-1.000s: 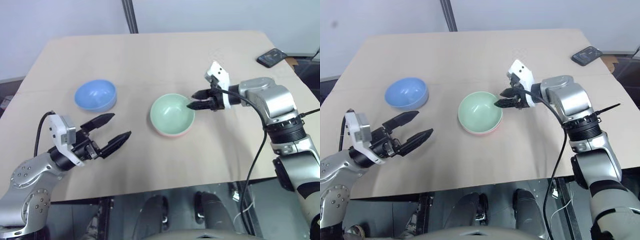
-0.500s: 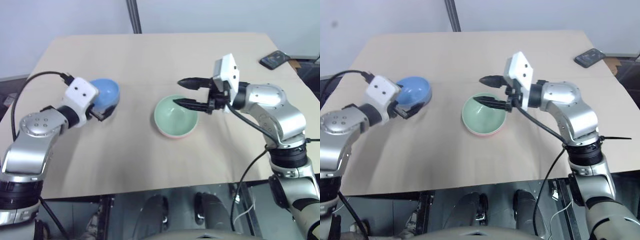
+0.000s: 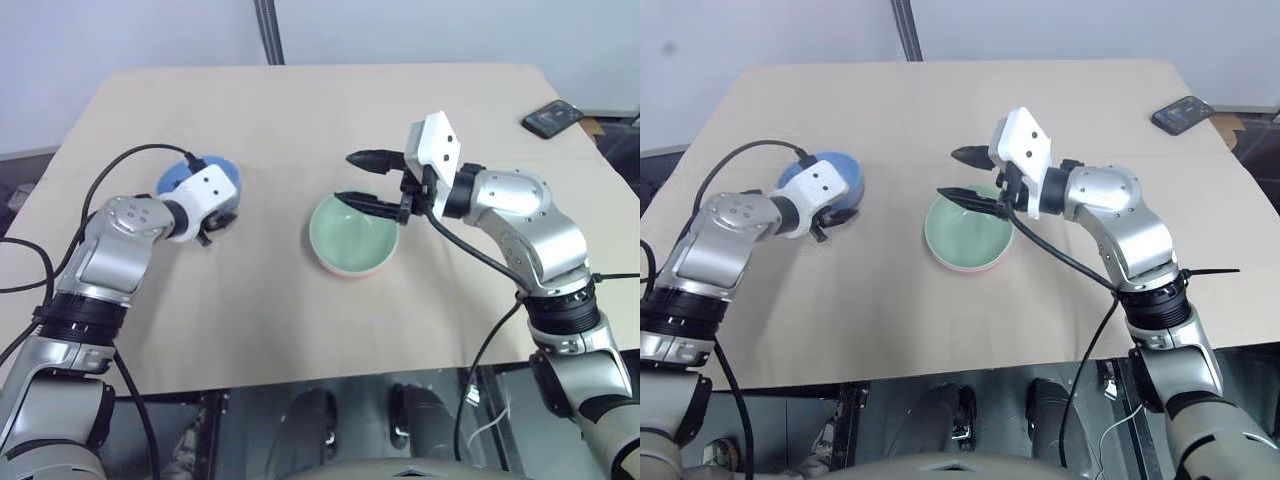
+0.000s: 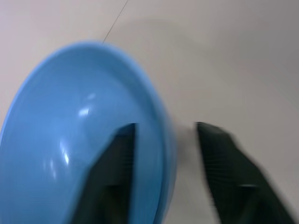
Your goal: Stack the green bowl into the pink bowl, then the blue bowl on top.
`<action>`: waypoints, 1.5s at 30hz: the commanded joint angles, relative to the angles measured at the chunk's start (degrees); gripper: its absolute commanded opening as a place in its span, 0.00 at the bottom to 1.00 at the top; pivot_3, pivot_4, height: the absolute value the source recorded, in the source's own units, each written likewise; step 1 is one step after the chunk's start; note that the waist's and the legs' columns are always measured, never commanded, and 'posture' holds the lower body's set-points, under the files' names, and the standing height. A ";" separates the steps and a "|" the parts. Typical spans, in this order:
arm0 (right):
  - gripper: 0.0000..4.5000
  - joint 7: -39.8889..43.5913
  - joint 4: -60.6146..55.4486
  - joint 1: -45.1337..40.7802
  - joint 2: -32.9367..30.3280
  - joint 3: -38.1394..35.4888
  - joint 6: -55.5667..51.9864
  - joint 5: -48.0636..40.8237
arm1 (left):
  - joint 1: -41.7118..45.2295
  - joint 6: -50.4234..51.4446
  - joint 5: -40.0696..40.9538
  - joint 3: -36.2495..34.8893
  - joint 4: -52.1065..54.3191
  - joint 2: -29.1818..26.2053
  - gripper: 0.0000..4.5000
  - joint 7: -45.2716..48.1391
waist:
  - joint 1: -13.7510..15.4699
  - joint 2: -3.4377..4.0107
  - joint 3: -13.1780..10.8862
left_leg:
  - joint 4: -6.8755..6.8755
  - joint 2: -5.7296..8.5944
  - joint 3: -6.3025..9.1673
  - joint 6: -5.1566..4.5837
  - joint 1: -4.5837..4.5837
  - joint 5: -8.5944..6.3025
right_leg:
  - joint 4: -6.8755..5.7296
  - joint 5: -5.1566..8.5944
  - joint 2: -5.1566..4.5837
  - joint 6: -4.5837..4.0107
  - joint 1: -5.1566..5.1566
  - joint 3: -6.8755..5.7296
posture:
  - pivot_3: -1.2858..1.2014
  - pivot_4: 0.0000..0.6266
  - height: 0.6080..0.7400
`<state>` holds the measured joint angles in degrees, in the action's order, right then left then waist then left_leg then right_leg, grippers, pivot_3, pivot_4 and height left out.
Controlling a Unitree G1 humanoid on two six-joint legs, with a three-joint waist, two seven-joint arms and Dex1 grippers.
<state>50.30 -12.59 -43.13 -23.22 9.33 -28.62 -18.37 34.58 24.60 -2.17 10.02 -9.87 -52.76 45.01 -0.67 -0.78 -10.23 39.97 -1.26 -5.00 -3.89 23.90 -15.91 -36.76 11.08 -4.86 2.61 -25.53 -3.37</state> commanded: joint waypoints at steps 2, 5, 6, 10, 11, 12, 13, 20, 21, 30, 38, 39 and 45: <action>0.60 -0.96 -2.76 0.95 -1.61 -2.65 1.17 -0.55 | 0.16 -0.51 2.85 -3.02 4.15 -0.10 0.09 3.99 | 0.00 -0.02 -0.01 | 0.01 0.00 0.01 0.00 0.00 0.00 | 0.00 0.00 0.00 0.00 0.00 0.00 | 0.52 0.24 1.00; 0.60 -1.10 -3.75 2.35 -2.94 -3.84 1.06 -1.33 | 0.10 -1.63 5.56 -4.55 8.14 -0.31 0.09 7.31 | 0.10 -0.03 -0.02 | 0.02 -0.01 0.05 -0.01 0.01 0.00 | -0.01 0.00 -0.02 0.00 0.00 0.01 | 0.52 0.24 1.00; 0.60 -1.14 -4.12 2.96 -3.47 -4.34 1.01 -1.54 | 0.68 -1.62 6.65 -5.09 9.46 -0.03 0.09 8.13 | 0.10 -0.03 -0.02 | 0.04 -0.01 0.08 -0.01 0.02 0.00 | -0.01 0.00 -0.02 0.00 0.00 0.00 | 0.52 0.24 1.00; 0.60 -1.94 -6.62 7.04 -6.46 -7.68 0.11 -2.48 | 4.53 -4.84 12.75 -6.30 15.23 2.73 0.09 12.96 | 0.62 -0.06 -0.03 | 0.09 -0.01 0.13 -0.02 0.04 -0.01 | -0.01 0.00 -0.02 0.00 0.02 -0.01 | 0.52 0.24 1.00; 0.60 -2.48 -7.55 8.43 -7.27 -8.92 -0.44 -2.88 | 5.52 -6.36 15.03 -6.47 16.59 3.98 0.09 14.83 | 0.85 -0.08 -0.03 | 0.11 0.00 0.15 -0.02 0.05 -0.01 | -0.01 0.00 -0.02 0.01 0.03 -0.02 | 0.52 0.24 1.00; 0.60 -3.15 -8.61 10.03 -8.19 -10.22 -0.95 -3.13 | 6.58 -7.02 17.44 -6.48 18.28 5.18 0.09 16.83 | 1.10 -0.08 -0.04 | 0.15 0.00 0.15 -0.04 0.06 -0.02 | -0.01 -0.01 -0.03 0.01 0.04 -0.03 | 0.52 0.24 1.00; 0.60 -3.91 -9.50 11.56 -9.02 -11.24 -1.25 -3.09 | 7.56 -6.54 19.19 -6.12 19.58 6.06 0.09 18.41 | 1.43 -0.08 -0.04 | 0.17 0.00 0.14 -0.06 0.07 -0.03 | -0.01 -0.01 -0.03 0.01 0.05 -0.02 | 0.52 0.24 1.00; 0.60 -8.52 -14.21 17.67 -12.05 -15.14 -3.53 -2.96 | 11.15 -9.24 21.74 -1.51 19.87 9.53 0.09 27.08 | 1.01 -0.07 -0.03 | 0.24 0.03 -0.03 -0.07 -0.09 -0.04 | -0.04 0.01 0.16 0.03 0.11 0.14 | 0.52 0.24 1.00; 0.60 -9.02 -14.63 18.01 -12.22 -15.31 -3.82 -3.01 | 11.09 -10.20 21.51 -0.92 19.23 9.84 0.09 28.30 | 1.00 -0.07 -0.03 | 0.24 0.02 -0.02 -0.07 -0.10 -0.03 | -0.05 0.01 0.16 0.03 0.12 0.14 | 0.52 0.24 1.00; 0.60 -12.22 -16.99 21.03 -12.54 -16.02 -5.16 -3.54 | 11.26 -11.84 20.93 2.28 13.22 12.99 0.38 33.41 | 1.47 -0.07 -0.03 | 0.30 0.02 0.01 -0.09 -0.05 -0.05 | 0.00 0.01 0.17 0.03 0.14 0.14 | 0.52 0.24 1.00; 0.60 -9.94 -15.23 26.93 -13.44 -16.57 -1.49 -3.75 | 4.18 -5.35 25.32 -9.67 15.52 15.41 0.91 20.03 | 1.02 -0.06 -0.02 | 0.31 -0.03 0.06 -0.11 -0.06 -0.06 | 0.00 0.01 0.16 0.03 0.15 0.16 | 0.52 0.24 1.00; 0.60 -9.29 -14.94 27.71 -13.74 -16.79 -0.75 -3.76 | 2.20 -5.25 25.57 -11.45 16.42 15.45 0.91 18.19 | 0.76 -0.06 -0.02 | 0.30 -0.06 0.05 -0.11 -0.08 -0.06 | 0.00 0.01 0.16 0.03 0.15 0.19 | 0.52 0.24 1.00; 0.78 -2.32 -13.72 32.06 -17.72 -22.52 -2.10 -10.37 | -13.15 3.28 36.44 -22.87 25.15 11.31 1.00 17.91 | 0.43 -0.08 -0.03 | 0.31 -0.10 0.09 -0.11 -0.09 -0.06 | -0.01 0.00 0.09 0.03 0.17 0.16 | 0.52 0.24 1.00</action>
<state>46.04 -25.66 -11.63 -39.55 -9.38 -31.00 -26.30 22.75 26.07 30.33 -8.33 11.19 -40.03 62.73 -0.24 -0.86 -10.27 40.28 -1.36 -4.89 -4.01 23.82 -15.97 -36.76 11.09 -4.80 2.63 -25.37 -3.23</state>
